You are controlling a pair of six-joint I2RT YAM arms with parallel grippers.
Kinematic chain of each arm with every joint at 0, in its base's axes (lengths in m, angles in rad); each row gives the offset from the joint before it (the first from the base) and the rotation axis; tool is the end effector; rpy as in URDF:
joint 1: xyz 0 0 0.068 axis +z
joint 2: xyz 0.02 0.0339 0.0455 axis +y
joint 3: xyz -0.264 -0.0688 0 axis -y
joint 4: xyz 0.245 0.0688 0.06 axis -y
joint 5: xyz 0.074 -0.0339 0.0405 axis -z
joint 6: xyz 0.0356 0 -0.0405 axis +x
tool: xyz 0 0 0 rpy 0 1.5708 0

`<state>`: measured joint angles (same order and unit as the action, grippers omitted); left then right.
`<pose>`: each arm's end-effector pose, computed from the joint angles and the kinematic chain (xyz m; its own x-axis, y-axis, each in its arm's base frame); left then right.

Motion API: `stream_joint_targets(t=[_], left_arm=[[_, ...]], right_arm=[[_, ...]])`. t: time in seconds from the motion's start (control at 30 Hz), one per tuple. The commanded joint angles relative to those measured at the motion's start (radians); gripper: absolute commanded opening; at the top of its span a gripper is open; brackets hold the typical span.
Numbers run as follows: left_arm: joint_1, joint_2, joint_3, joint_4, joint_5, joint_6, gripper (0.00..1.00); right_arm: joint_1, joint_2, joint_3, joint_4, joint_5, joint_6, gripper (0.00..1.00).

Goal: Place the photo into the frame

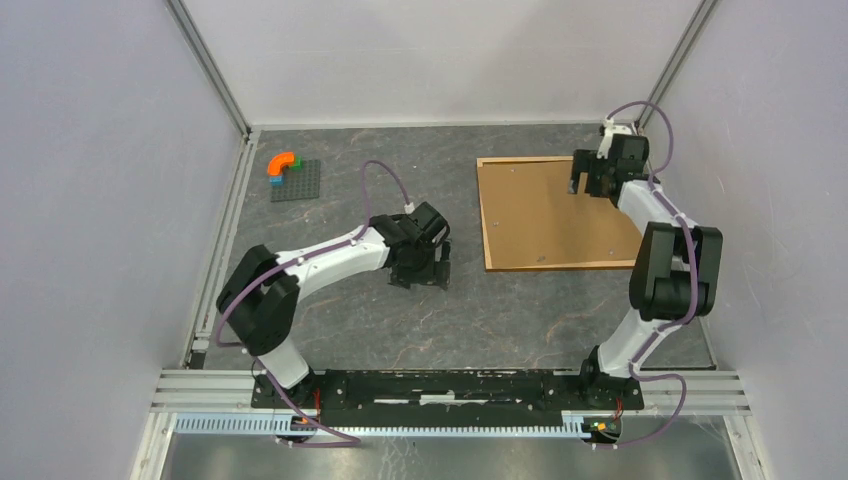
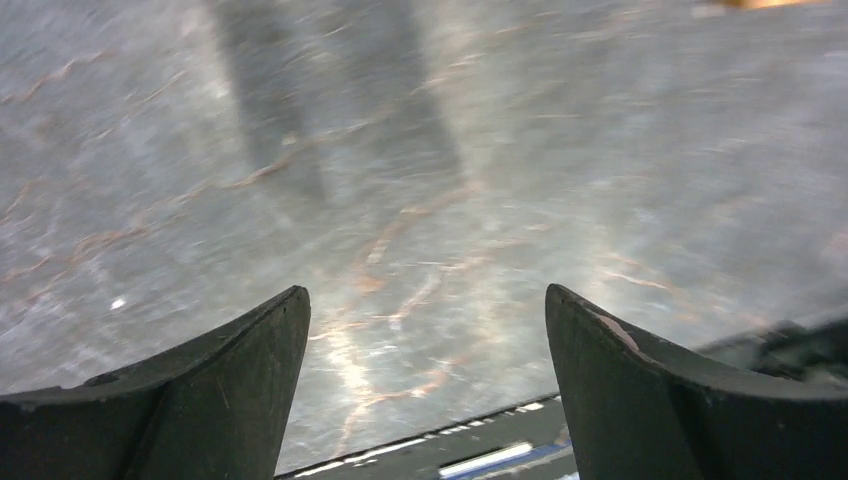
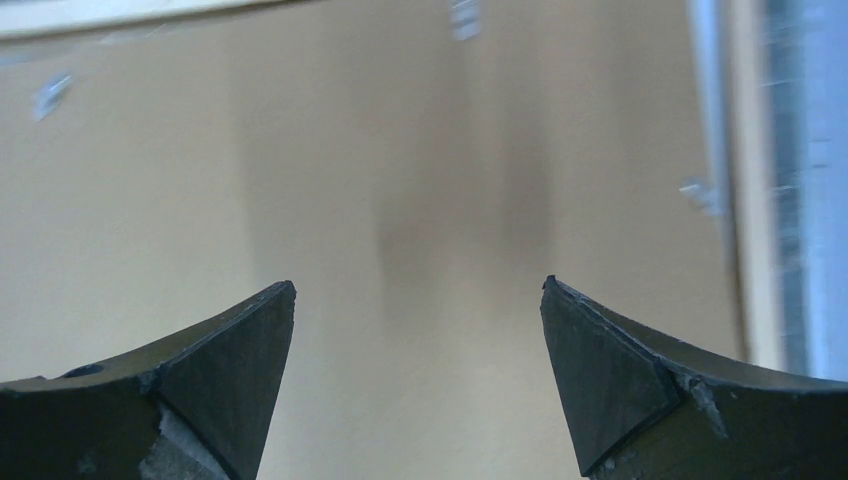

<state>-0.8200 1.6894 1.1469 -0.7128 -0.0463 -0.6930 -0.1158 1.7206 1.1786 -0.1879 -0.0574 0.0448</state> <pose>0.2236 -0.2373 0.1964 -0.9593 0.0927 -0.2668 0.1400 0.9764 -0.1644 0.3796 -0.0421 0.2265 -0.6584 0.1216 -0.7428 0.1025 0.9922 0.0716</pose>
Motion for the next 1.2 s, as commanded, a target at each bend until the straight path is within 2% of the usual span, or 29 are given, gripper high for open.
stream_joint_targets(t=[0.0,0.1,0.33,0.5,0.87,1.17], left_arm=[[-0.004,-0.093,0.06,0.158,0.189,0.094,0.94],[-0.004,-0.119,0.039,0.206,0.249,0.109,0.95],[-0.004,-0.153,0.011,0.246,0.271,0.162,1.0],[-0.004,-0.116,0.035,0.247,0.275,0.185,1.0],[-0.004,-0.072,0.05,0.271,0.304,0.163,1.0],[-0.003,-0.077,0.052,0.263,0.288,0.124,1.0]], right_arm=[[-0.083,0.129,0.156,0.038,0.163,-0.016,0.98],[-0.12,0.246,0.273,0.058,0.164,0.012,0.98],[-0.15,0.505,0.599,0.011,0.185,0.009,0.98],[-0.177,0.609,0.71,0.031,0.131,0.045,0.98],[-0.19,0.678,0.723,0.034,0.138,0.054,0.98],[-0.206,0.666,0.672,0.047,0.027,0.115,0.98]])
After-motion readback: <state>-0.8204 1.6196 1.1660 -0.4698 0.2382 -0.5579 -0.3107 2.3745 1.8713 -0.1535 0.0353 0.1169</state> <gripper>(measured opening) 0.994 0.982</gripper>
